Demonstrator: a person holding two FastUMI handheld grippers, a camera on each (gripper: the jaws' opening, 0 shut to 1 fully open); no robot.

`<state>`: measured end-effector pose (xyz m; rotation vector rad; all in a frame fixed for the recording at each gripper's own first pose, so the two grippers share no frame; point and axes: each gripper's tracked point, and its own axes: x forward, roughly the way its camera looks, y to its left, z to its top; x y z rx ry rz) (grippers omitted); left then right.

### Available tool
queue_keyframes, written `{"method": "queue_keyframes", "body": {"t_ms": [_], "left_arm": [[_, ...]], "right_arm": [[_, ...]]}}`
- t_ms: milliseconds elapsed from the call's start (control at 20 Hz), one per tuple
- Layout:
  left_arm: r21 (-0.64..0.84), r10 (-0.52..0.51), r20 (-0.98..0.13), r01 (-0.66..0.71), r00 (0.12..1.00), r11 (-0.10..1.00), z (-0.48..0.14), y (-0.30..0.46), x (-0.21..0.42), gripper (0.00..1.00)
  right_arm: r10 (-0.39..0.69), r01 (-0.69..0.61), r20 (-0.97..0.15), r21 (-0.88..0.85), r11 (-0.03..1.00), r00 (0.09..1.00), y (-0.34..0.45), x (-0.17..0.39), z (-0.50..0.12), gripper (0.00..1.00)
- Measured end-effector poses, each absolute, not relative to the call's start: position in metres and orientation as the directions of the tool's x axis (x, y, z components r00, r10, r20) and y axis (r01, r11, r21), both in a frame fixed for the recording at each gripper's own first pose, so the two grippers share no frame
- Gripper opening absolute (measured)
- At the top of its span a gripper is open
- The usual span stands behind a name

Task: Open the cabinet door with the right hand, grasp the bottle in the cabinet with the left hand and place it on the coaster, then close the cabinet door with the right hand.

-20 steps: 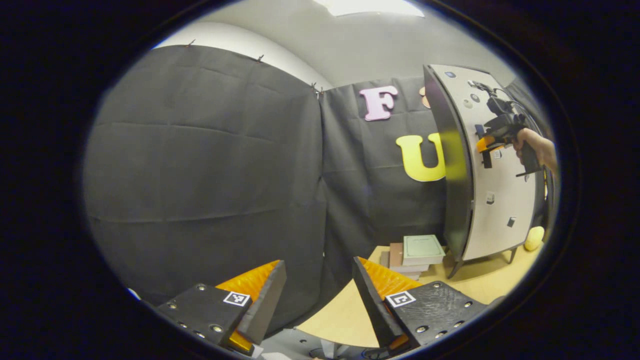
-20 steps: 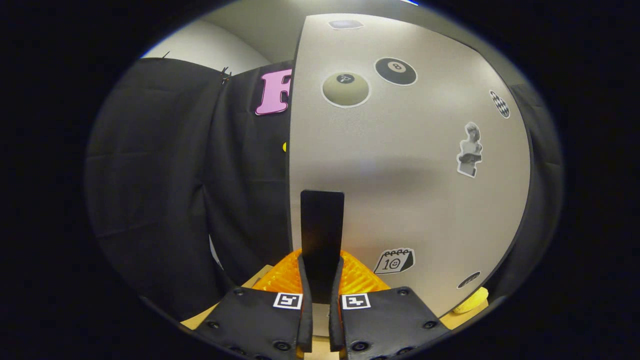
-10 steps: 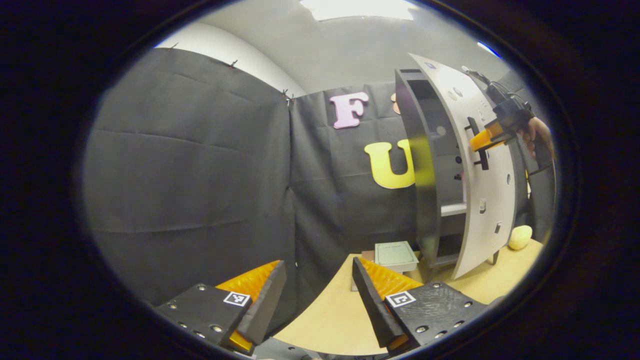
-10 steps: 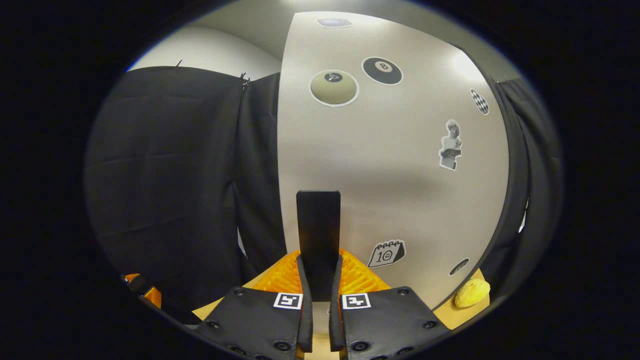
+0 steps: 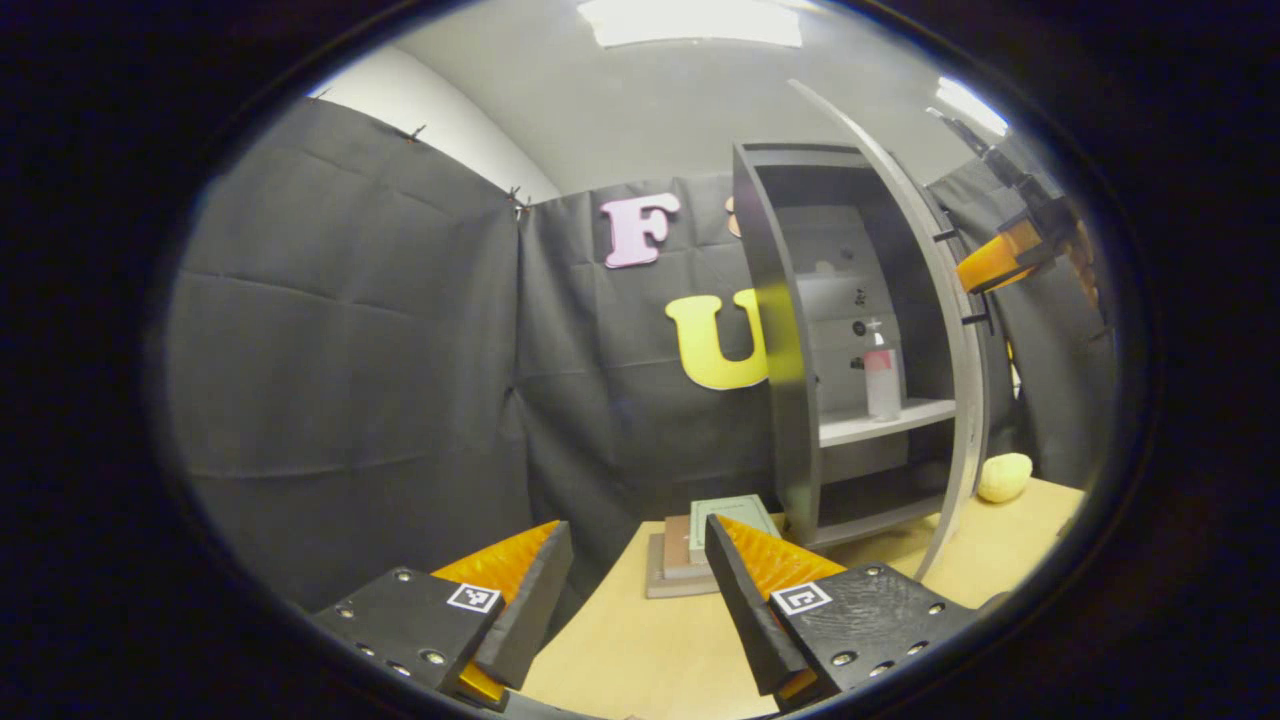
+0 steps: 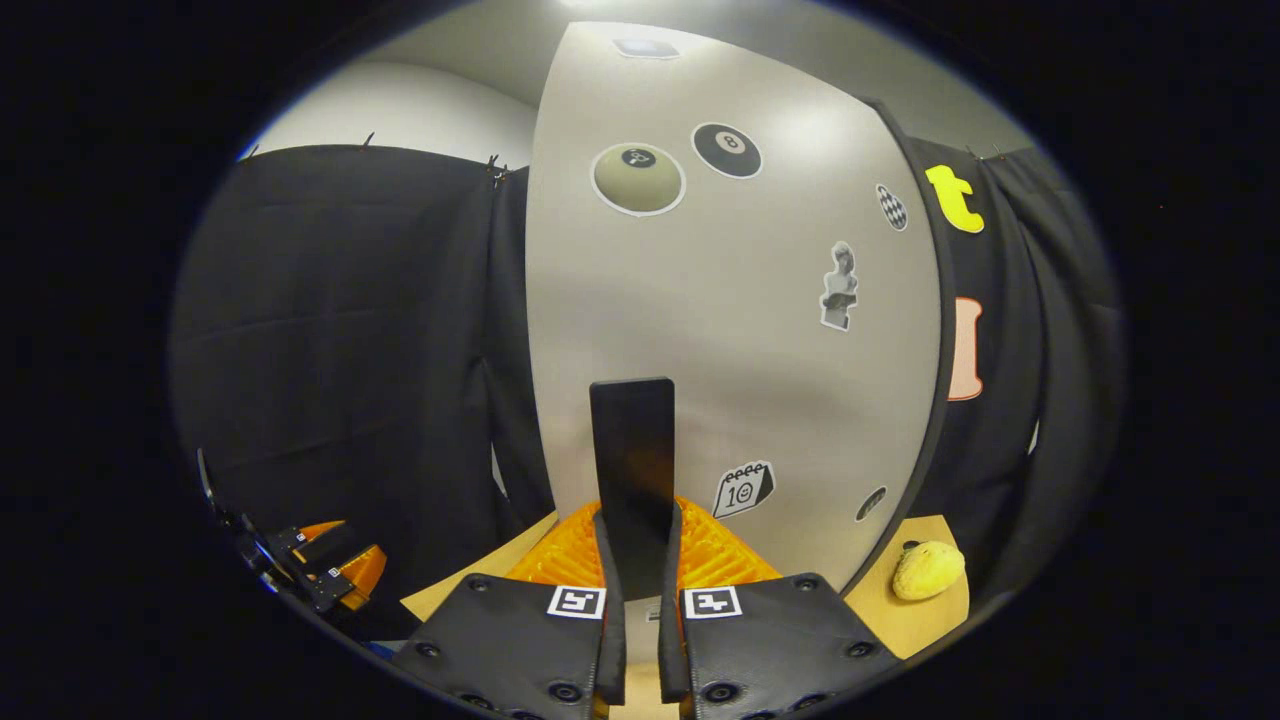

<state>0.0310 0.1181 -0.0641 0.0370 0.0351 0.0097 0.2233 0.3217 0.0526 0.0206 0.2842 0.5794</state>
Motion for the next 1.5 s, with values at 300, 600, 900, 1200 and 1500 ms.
{"method": "queue_keyframes", "body": {"t_ms": [300, 600, 900, 1200, 1500], "left_arm": [[0.038, -0.131, -0.013, 0.132, 0.991, 0.991, -0.054, 0.034, 0.054, 0.8], [-0.009, -0.215, -0.018, 0.215, 0.976, 0.977, -0.046, -0.066, 0.057, 0.83], [-0.02, -0.265, 0.001, 0.265, 0.964, 0.964, -0.023, -0.157, 0.048, 0.8], [-0.003, -0.28, -0.005, 0.279, 0.96, 0.96, -0.014, -0.224, 0.041, 0.8], [-0.004, -0.206, -0.006, 0.206, 0.978, 0.978, -0.007, -0.255, 0.028, 0.8]], "right_arm": [[0.55, -0.535, -0.252, 0.128, 0.835, 0.797, 0.306, 0.221, 0.052, 0.15], [0.557, -0.543, -0.255, 0.129, 0.83, 0.79, 0.279, 0.212, 0.052, 0.14], [0.483, -0.481, -0.237, 0.07, 0.874, 0.843, 0.234, 0.221, 0.052, 0.14], [0.521, -0.504, -0.19, 0.131, 0.854, 0.832, 0.228, 0.218, 0.052, 0.11], [0.625, -0.615, -0.156, 0.115, 0.78, 0.765, 0.22, 0.224, 0.052, 0.17]]}}
